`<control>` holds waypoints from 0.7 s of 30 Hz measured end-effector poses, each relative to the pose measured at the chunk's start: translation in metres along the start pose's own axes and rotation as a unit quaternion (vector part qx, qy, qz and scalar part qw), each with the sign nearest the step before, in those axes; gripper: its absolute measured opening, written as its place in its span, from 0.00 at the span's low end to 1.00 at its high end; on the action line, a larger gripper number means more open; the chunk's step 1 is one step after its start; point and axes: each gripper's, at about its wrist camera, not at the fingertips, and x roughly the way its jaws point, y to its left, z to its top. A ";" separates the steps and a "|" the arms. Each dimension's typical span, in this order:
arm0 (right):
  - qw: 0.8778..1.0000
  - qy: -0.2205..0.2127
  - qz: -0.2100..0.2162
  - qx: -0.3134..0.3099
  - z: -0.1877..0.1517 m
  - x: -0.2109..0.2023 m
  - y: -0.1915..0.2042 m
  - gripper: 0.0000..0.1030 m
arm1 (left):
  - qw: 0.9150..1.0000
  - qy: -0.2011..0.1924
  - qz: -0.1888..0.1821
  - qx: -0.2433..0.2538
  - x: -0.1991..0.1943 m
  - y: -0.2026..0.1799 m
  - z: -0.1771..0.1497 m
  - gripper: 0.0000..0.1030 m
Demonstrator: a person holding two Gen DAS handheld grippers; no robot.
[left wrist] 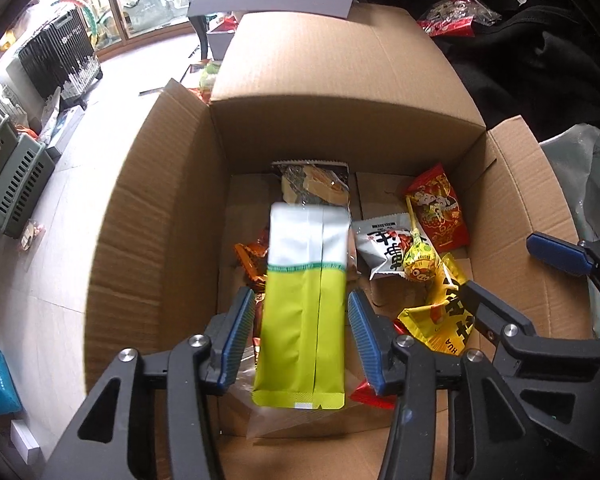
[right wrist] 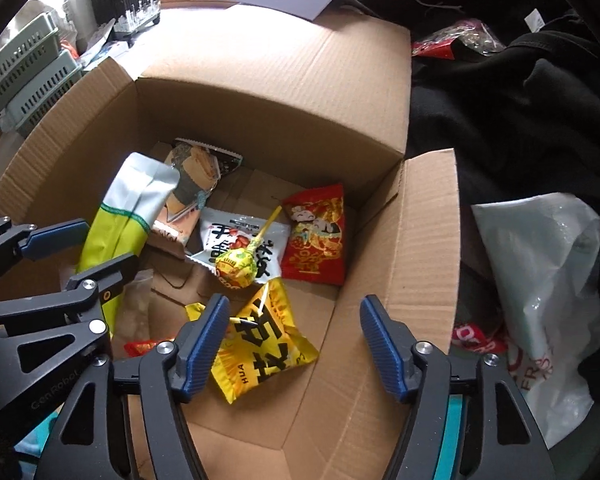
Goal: Organize snacks
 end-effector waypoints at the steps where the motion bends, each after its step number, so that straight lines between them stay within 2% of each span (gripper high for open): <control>1: 1.000 -0.001 0.007 0.005 -0.001 -0.004 -0.002 0.71 | 1.000 -0.004 -0.001 -0.002 -0.005 -0.001 0.000 0.48; 5: 0.999 -0.012 0.014 0.032 0.001 -0.021 -0.012 0.73 | 1.000 -0.024 0.003 -0.010 -0.027 0.000 0.003 0.57; 13: 0.997 -0.056 0.032 0.043 0.011 -0.075 -0.016 0.73 | 0.998 -0.061 0.000 -0.018 -0.079 0.004 0.013 0.58; 21: 0.990 -0.116 0.060 0.054 0.016 -0.156 -0.018 0.73 | 0.993 -0.120 0.007 -0.010 -0.160 0.003 0.016 0.58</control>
